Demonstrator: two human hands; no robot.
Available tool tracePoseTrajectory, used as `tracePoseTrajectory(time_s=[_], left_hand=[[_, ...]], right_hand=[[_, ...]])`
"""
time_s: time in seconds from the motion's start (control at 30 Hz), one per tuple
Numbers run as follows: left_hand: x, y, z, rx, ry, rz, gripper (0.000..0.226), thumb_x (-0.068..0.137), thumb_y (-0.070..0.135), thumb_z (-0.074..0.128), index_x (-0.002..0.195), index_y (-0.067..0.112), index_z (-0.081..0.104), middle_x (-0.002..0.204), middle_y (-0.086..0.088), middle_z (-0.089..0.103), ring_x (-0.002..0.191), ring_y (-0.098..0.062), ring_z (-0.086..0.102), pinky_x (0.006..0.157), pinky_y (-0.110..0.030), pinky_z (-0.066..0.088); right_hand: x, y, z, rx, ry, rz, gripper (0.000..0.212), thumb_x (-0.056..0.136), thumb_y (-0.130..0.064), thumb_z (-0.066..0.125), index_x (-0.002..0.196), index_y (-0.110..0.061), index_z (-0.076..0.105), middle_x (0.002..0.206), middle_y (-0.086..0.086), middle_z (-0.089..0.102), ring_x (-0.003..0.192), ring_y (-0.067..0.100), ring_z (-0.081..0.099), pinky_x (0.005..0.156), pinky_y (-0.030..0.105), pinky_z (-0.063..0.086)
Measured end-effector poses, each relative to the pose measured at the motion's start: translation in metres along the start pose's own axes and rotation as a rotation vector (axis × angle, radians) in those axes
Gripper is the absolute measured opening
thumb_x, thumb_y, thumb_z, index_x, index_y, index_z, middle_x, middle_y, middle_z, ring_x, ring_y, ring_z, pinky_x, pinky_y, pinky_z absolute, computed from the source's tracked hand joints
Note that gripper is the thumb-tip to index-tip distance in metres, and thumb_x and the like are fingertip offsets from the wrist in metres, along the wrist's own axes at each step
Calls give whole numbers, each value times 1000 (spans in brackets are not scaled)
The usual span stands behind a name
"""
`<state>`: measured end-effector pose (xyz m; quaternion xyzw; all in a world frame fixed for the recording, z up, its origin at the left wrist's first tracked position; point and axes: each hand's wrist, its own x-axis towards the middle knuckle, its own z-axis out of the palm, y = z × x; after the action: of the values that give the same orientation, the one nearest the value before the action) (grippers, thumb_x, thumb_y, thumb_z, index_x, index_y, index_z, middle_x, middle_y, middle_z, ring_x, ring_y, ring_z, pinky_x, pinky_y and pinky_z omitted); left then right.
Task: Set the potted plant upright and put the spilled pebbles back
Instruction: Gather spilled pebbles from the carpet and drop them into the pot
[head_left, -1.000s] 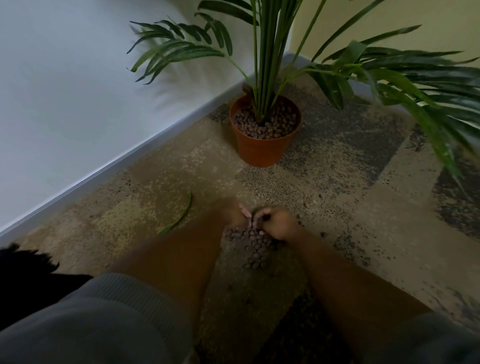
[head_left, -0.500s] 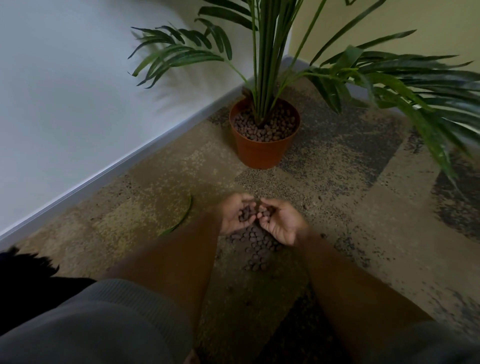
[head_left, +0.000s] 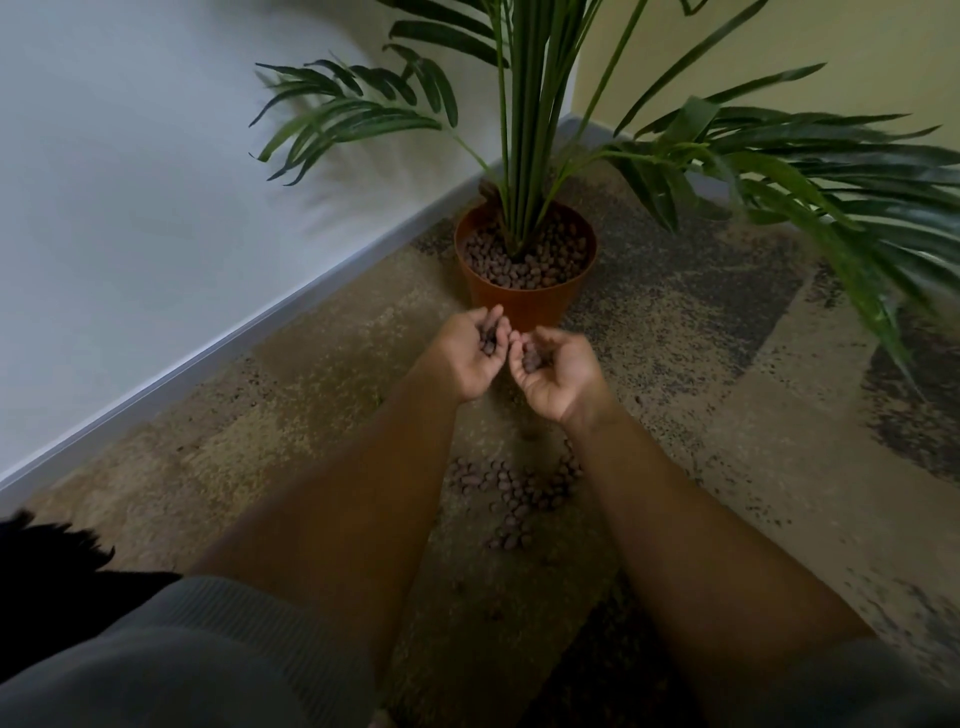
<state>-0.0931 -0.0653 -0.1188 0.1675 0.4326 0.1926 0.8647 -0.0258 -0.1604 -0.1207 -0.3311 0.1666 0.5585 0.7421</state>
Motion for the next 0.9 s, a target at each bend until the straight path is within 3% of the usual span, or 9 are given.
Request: tracePoseTrajectory(time_s=[0.13, 0.3, 0.47, 0.5, 0.57, 0.67, 0.77, 0.9], left_hand=[[-5, 14, 20, -134, -38, 61, 30, 102, 21, 41, 86, 5, 60, 81, -6, 57, 72, -12, 58, 53, -17, 55], [-8, 35, 43, -245, -32, 170, 35, 104, 22, 30, 112, -2, 55, 86, -13, 56, 77, -20, 57, 91, -30, 52], [-11, 46, 65, -217, -207, 250, 27, 101, 10, 24, 101, 2, 50, 96, -16, 48, 88, -26, 47, 111, -46, 37], [-13, 46, 66, -213, -253, 250, 35, 101, 11, 22, 110, -4, 53, 108, -20, 53, 102, -29, 51, 113, -49, 33], [-14, 48, 66, -228, -313, 231, 45, 102, 13, 20, 133, -11, 42, 138, -25, 47, 129, -36, 45, 116, -50, 28], [-14, 47, 62, -266, -328, 195, 52, 103, 17, 21, 149, -7, 20, 154, -25, 26, 144, -37, 25, 119, -49, 20], [-12, 41, 54, -263, -276, 181, 53, 105, 20, 23, 150, -5, 13, 158, -23, 16, 148, -34, 14, 121, -45, 15], [-11, 22, 34, -63, -298, 163, 50, 105, 29, 26, 144, -1, 37, 147, -24, 41, 138, -34, 38, 117, -43, 29]], right_hand=[[-7, -14, 24, 93, 15, -93, 18, 97, -12, 41, 96, -1, 55, 110, 17, 56, 110, 24, 61, 87, 28, 56], [-9, -37, 56, 142, -27, -195, 45, 103, -22, 30, 138, 4, 38, 137, 23, 45, 131, 32, 46, 111, 43, 40], [-6, -49, 79, 100, -151, -254, 48, 104, -16, 20, 145, 2, 36, 146, 24, 42, 136, 36, 41, 116, 49, 30], [-7, -50, 80, 88, -154, -253, 48, 104, -15, 20, 145, 3, 36, 146, 25, 42, 136, 37, 41, 116, 50, 30], [-8, -54, 79, 92, -152, -248, 47, 104, -14, 19, 145, 5, 32, 148, 26, 39, 137, 38, 40, 117, 49, 29], [-9, -57, 75, 96, -130, -261, 51, 101, -12, 18, 151, 0, 17, 154, 24, 28, 142, 38, 32, 118, 48, 27], [-10, -57, 66, 33, -91, -258, 53, 101, -11, 19, 152, -1, 13, 157, 24, 23, 145, 36, 26, 120, 44, 24], [-10, -54, 46, -80, -49, -243, 47, 100, -10, 28, 145, 6, 32, 139, 26, 47, 128, 35, 51, 110, 39, 43]])
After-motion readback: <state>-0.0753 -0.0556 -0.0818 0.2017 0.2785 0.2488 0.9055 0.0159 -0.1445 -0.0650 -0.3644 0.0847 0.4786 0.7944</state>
